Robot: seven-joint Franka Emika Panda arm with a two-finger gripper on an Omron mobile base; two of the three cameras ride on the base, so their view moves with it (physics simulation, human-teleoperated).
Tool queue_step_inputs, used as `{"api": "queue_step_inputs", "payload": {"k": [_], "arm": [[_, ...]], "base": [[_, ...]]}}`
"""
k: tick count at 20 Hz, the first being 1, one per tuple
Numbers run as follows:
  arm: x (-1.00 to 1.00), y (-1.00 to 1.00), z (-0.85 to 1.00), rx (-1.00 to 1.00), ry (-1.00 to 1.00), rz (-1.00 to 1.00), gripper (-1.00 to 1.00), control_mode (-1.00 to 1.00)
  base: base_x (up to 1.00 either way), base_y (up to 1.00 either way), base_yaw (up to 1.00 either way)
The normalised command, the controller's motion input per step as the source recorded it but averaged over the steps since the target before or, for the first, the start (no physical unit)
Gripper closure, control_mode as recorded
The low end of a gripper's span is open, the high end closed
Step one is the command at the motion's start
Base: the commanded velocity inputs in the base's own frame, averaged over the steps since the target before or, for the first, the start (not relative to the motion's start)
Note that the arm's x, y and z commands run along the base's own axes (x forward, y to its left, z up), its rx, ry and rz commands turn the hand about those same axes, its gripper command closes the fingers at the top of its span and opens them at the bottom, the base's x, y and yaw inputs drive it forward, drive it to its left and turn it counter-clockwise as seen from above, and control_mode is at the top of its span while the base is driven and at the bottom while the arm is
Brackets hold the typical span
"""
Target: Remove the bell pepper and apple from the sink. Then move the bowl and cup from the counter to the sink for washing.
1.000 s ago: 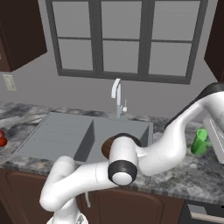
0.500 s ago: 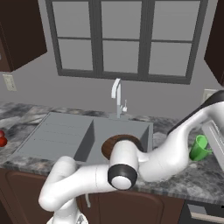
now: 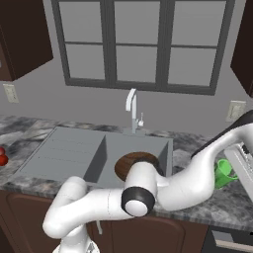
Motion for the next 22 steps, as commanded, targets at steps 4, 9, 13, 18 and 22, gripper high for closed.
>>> {"api": "queue_step_inputs", "payload": {"k": [4, 9, 13, 18, 22], "arm": [[-0.13, 0.59, -0.38, -0.28, -0.04, 0.0, 1.0, -1.0], [-0.08, 0.56, -0.31, -0.27, -0.04, 0.0, 1.0, -1.0], [-0.12, 0.6, -0.33, -0.23, -0.07, 0.02, 1.0, -1.0], [-0.15, 0.6, -0.34, -0.21, -0.16, 0.04, 1.0, -1.0], [-0.08, 0.62, -0.32, -0.23, -0.22, 0.01, 1.0, -1.0]], "base": [[0.0, 0.0, 0.0], [0.0, 0.0, 0.0], [0.0, 0.0, 0.0], [0.0, 0.0, 0.0], [0.0, 0.0, 0.0]]}}
